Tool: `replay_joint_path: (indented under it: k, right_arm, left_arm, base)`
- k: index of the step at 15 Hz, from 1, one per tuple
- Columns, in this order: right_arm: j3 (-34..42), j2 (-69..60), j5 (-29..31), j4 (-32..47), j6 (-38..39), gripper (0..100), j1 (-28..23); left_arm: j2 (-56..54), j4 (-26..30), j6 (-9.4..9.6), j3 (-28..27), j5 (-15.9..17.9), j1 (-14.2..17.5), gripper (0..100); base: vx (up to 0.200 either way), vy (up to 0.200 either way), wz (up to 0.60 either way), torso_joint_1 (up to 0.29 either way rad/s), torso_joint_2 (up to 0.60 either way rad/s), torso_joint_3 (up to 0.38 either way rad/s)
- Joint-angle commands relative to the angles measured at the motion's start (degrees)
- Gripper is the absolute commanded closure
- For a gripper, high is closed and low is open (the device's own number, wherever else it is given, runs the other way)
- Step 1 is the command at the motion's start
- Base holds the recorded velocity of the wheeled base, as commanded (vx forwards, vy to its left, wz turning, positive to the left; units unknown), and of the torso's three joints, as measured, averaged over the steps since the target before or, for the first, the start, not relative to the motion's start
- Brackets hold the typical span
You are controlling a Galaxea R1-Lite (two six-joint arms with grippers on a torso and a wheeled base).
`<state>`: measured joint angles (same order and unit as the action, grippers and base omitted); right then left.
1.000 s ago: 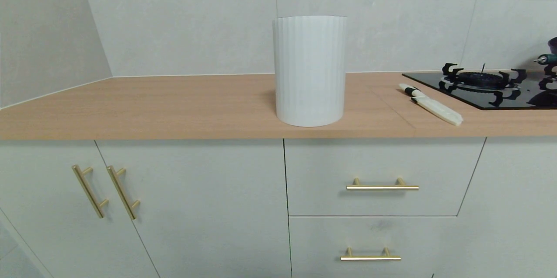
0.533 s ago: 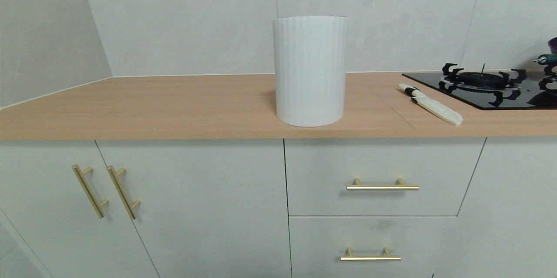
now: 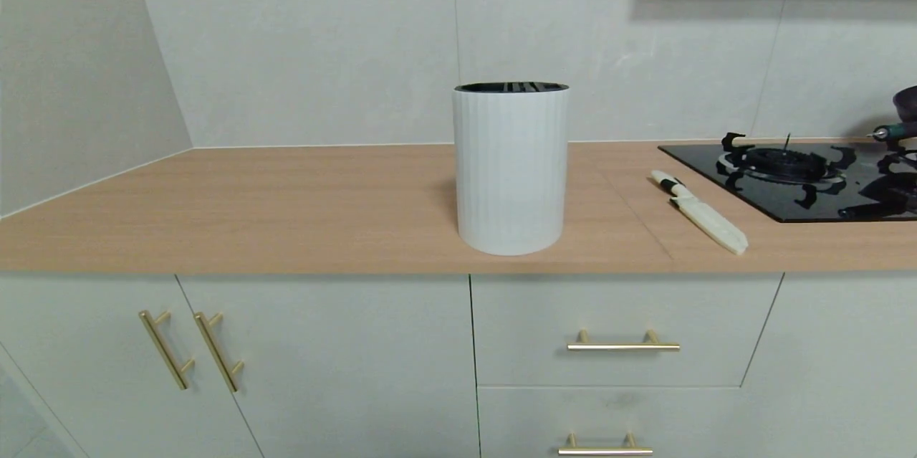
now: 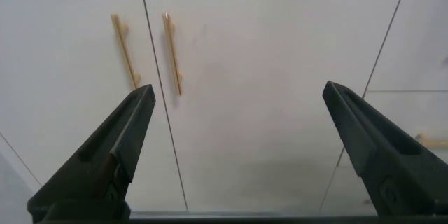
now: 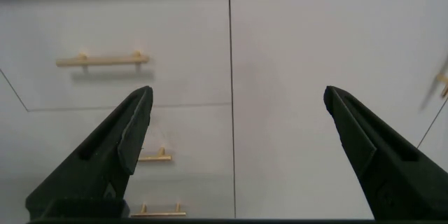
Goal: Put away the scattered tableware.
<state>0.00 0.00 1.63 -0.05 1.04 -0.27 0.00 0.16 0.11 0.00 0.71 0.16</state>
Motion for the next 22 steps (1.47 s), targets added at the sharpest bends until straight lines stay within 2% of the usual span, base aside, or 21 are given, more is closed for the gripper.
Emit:
replay_joint_path:
  k: [1,22]
  right_arm:
    - [0.0,0.1,-0.1,0.0,0.0,0,0.0]
    - [0.0,0.1,0.0,0.0,0.0,0,0.0]
  left_arm:
    - [0.0,0.0,-0.02,0.0,0.0,0.0,0]
    - [0.0,0.0,-0.02,0.0,0.0,0.0,0]
  base:
    - [0.0,0.0,0.0,0.173,-0.48,-0.286]
    - [0.0,0.0,0.0,0.223,-0.51,-0.288]
